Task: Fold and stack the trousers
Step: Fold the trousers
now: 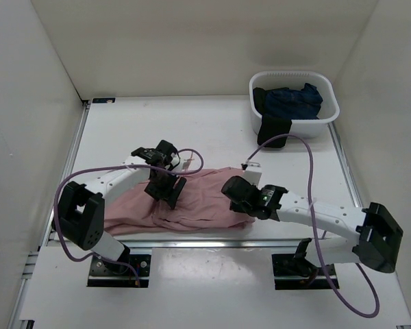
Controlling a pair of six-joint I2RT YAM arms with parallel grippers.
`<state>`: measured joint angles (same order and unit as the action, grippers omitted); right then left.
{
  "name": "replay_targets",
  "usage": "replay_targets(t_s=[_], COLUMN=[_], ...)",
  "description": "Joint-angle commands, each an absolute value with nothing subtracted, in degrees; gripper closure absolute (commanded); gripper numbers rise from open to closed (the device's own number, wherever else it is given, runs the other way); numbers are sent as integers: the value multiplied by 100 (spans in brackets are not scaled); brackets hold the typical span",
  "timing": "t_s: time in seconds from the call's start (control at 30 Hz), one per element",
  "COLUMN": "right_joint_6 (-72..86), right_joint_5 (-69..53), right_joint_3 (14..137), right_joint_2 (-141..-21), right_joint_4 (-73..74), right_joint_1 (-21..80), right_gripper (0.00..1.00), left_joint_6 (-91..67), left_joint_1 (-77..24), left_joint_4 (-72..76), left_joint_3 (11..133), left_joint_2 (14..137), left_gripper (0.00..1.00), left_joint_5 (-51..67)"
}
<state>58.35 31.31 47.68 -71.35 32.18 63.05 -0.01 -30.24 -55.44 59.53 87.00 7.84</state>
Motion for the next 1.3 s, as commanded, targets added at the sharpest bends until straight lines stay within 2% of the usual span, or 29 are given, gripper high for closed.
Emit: replay_targets(t_s=[0.0,0.17,0.27,0.33,0.37,0.4,0.43,0.5,0.53,0.67,0.8,0.97,1.03,1.07,1.17,1.27], right_joint_6=[6389,6345,6293,6293,6293,6241,6379,6556,6609,6321,6074,5836,5695,5695,5695,5748], right_joint_5=[3008,2988,3259,3523,3629,3691,3752,3753,3753,3262,2795,2102,1733,1366,994,1062], right_joint_3=[4230,3964,4104,4376,4438,4491,4491,4430,4299,3745,3428,2771,2576,2392,2189,2066], right_joint_2=[-7548,-7849,-7437,-6972,-6787,-6394,-6207,-5751,-5626,-5370,-5774,-6222,-6284,-6284,-6215,-5881], right_joint_4=[3429,3067,3408,3699,3831,3971,4077,4410,4412,3948,3420,2061,1602,1165,809,1036], right_joint_1=[5960,5854,5854,5914,5985,5985,5985,5933,5880,5608,5204,4501,4272,4271,4140,4017], right_gripper=[100,100,100,76,61,40,14,2,1,1,1,3,17,32,48,79], left_joint_6=[0,0,0,0,0,0,0,0,0,0,0,0,0,0,0,0], left_joint_1=[-3085,-3085,-3085,-3085,-3085,-3085,-3085,-3085,-3085,-3085,-3085,-3085,-3085,-3085,-2928,-2576], left_joint_4=[-5168,-5168,-5168,-5168,-5168,-5168,-5168,-5168,-5168,-5221,-5273,-5431,-5493,-5493,-5493,-5546], left_joint_3=[5810,5810,5810,5810,5810,5862,5862,5915,5915,5976,6038,6231,6284,6284,6407,6669], left_joint_2=[8701,8754,8754,8754,8754,8754,8754,8754,8754,8701,8701,8640,8579,8578,8578,8578], left_gripper=[21,21,21,21,21,21,21,21,21,21,21,20,20,19,18,17], left_joint_5=[519,519,335,334,334,386,387,439,439,439,229,114,114,114,62,141])
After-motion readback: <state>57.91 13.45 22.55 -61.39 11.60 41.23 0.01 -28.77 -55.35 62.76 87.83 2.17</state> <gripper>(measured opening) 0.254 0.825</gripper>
